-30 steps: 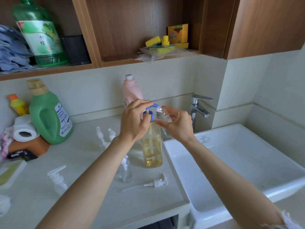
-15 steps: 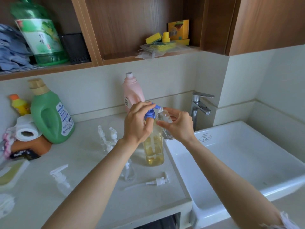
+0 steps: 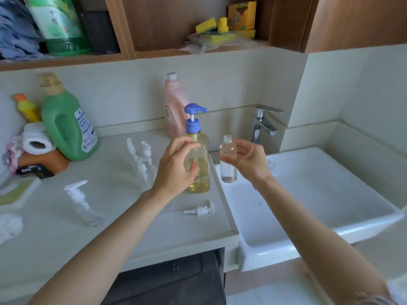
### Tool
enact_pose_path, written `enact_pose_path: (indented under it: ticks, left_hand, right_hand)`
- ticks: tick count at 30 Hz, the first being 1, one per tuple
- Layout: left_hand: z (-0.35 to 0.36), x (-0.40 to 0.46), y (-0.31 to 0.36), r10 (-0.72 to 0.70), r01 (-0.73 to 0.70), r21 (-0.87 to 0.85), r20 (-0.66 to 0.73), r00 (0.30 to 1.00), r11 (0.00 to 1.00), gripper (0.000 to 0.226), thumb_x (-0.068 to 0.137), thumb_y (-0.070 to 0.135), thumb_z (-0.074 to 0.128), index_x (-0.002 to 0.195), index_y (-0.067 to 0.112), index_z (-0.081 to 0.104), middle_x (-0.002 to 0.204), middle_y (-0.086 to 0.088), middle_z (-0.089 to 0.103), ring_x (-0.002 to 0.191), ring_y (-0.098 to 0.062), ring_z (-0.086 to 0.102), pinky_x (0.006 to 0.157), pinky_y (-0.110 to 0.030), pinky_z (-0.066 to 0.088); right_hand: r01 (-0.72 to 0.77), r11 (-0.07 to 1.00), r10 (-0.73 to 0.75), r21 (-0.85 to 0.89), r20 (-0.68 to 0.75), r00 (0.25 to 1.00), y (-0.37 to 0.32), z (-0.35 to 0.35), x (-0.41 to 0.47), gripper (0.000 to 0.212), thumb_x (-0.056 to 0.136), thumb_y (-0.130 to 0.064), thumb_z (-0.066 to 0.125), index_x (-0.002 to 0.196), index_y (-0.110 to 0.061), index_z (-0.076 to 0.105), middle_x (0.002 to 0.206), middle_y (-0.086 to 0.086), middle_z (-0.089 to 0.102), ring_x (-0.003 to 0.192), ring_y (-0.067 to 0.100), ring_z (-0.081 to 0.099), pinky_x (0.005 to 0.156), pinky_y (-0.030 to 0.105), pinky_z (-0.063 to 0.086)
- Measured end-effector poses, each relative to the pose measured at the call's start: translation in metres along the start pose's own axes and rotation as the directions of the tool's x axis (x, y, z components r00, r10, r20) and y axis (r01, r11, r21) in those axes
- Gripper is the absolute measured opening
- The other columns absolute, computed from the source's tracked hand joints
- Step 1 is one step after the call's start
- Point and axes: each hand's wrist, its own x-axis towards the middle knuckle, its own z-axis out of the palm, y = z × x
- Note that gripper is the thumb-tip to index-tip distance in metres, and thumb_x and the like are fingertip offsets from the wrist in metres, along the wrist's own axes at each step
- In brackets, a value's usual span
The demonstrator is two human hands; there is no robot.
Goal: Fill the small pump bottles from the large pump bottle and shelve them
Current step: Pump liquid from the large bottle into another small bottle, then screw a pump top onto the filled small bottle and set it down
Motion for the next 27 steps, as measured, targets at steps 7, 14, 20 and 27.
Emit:
enact_pose_path:
  ticks: [7, 14, 20, 27]
  left_hand:
    - [0.04, -0.056, -0.014, -0.453, 0.244, 0.387, 0.669, 0.589, 0.889, 0.056, 0.086, 0.027, 0.067, 0.137, 0.015, 0.048, 0.142, -0.006, 0.045, 0.131, -0.023, 0.043, 0.103, -0.027, 0.032]
    - [0.051, -0.065, -0.021, -0.496, 0.262, 0.427, 0.655, 0.57, 0.866, 0.018, 0.081, 0.017, 0.068, 0.07, 0.024, 0.056, 0.077, 0.006, 0.054, 0.083, -0.021, 0.05, 0.064, -0.028, 0.033]
    - [0.043, -0.006, 0.013, -0.437, 0.437, 0.113, 0.459, 0.774, 0.892, 0.005, 0.085, 0.02, 0.065, 0.085, 0.014, 0.066, 0.069, 0.0, 0.061, 0.068, -0.021, 0.056, 0.065, -0.029, 0.042]
    - [0.008, 0.107, 0.087, -0.405, 0.42, -0.682, 0.195, 0.893, 0.599, 0.014, 0.093, 0.004, 0.055, 0.102, 0.013, 0.06, 0.085, 0.004, 0.071, 0.083, -0.01, 0.066, 0.085, -0.027, 0.053]
  right_hand:
    - [-0.043, 0.998, 0.047, -0.041, 0.114, 0.992, 0.021, -0.026, -0.012, 0.044, 0.067, -0.014, 0.087, 0.107, -0.017, 0.07, 0.094, -0.007, 0.074, 0.088, 0.009, 0.071, 0.078, 0.021, 0.053]
    - [0.044, 0.997, -0.053, 0.056, 0.177, 0.983, 0.003, -0.06, -0.007, 0.034, 0.074, 0.003, 0.078, 0.101, -0.016, 0.069, 0.083, -0.012, 0.074, 0.081, 0.003, 0.07, 0.073, 0.013, 0.051]
    - [0.162, 0.987, -0.159, -0.02, 0.118, 0.98, -0.003, -0.079, 0.013, 0.042, 0.069, -0.017, 0.086, 0.107, -0.023, 0.07, 0.094, -0.008, 0.075, 0.091, 0.008, 0.07, 0.087, 0.029, 0.054]
    - [0.206, 0.979, -0.205, 0.006, 0.114, 0.972, -0.02, -0.095, 0.025, 0.039, 0.071, -0.007, 0.083, 0.107, -0.018, 0.07, 0.093, -0.005, 0.075, 0.09, 0.009, 0.071, 0.086, 0.029, 0.055]
